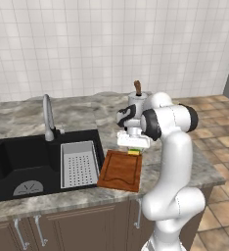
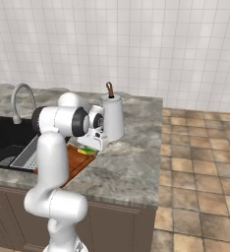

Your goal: Pick up the sponge from the counter and clean the cutting board by briefly scrubbing or pressing down on the cutting board. Once finished, release the sponge.

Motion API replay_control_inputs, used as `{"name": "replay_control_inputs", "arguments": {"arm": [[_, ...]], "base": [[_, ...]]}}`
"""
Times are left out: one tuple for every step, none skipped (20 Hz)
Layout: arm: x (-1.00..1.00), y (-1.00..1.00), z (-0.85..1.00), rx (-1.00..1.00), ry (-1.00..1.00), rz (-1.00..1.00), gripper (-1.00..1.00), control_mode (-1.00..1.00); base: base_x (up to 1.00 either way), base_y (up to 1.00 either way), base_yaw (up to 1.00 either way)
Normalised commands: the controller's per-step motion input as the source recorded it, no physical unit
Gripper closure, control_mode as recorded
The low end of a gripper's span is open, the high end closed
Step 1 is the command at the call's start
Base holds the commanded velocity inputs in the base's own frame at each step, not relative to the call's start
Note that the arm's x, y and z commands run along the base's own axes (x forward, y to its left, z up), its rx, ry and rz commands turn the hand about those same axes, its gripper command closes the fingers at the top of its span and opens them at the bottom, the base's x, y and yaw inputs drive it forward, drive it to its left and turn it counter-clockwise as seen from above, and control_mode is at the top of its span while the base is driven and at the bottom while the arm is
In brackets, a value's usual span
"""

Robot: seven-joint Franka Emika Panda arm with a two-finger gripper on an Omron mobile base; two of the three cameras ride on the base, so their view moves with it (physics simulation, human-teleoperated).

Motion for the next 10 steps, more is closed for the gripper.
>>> {"name": "replay_control_inputs", "arguments": {"arm": [[-0.08,0.39,-0.36,-0.06,0.0,-0.13,1.0,-1.0],[-0.12,0.4,-0.34,-0.06,0.0,-0.13,1.0,-1.0],[-0.16,0.39,-0.32,-0.06,0.0,-0.12,1.0,-1.0],[-0.18,0.41,-0.33,-0.05,0.0,-0.12,1.0,-1.0],[-0.22,0.42,-0.33,-0.06,0.0,-0.12,1.0,-1.0],[-0.35,0.47,-0.33,-0.06,0.0,-0.11,1.0,-1.0],[-0.4,0.48,-0.3,-0.06,-0.01,-0.11,1.0,-1.0],[-0.46,0.49,-0.29,-0.06,-0.01,-0.11,1.0,-1.0],[-0.53,0.54,-0.3,-0.06,-0.02,-0.11,1.0,-1.0],[-0.53,0.55,-0.26,-0.06,-0.03,-0.1,1.0,-1.0]], "base": [[0.0,0.0,0.0],[0.0,0.0,0.0],[0.0,0.0,0.0],[0.0,0.0,0.0],[0.0,0.0,0.0],[0.0,0.0,0.0],[0.0,0.0,0.0],[0.0,0.0,0.0],[0.0,0.0,0.0],[0.0,0.0,0.0]]}}
